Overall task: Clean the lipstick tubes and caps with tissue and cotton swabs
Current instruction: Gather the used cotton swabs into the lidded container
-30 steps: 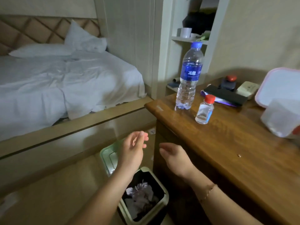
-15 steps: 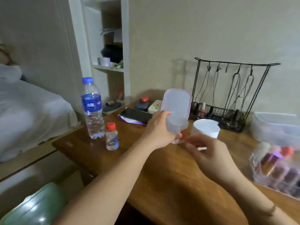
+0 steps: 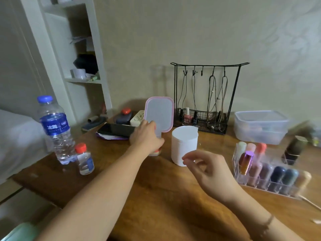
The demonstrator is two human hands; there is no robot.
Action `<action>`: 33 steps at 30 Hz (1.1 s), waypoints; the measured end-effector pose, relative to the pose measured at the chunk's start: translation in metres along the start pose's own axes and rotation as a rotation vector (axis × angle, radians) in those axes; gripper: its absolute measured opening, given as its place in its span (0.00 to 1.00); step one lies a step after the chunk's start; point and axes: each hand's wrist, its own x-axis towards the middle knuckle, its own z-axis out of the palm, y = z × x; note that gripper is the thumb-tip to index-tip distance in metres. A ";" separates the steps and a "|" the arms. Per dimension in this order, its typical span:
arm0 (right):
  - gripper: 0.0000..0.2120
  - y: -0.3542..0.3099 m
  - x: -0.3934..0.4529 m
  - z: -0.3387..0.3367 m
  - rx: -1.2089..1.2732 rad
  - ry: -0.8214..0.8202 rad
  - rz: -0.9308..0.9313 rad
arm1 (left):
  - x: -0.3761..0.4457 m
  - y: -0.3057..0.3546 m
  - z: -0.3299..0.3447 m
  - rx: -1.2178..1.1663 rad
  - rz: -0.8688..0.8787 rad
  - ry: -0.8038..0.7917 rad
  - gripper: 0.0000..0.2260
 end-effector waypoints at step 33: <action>0.23 0.059 -0.108 -0.168 -0.238 0.245 0.195 | -0.175 0.158 0.013 -0.927 0.486 -0.668 0.54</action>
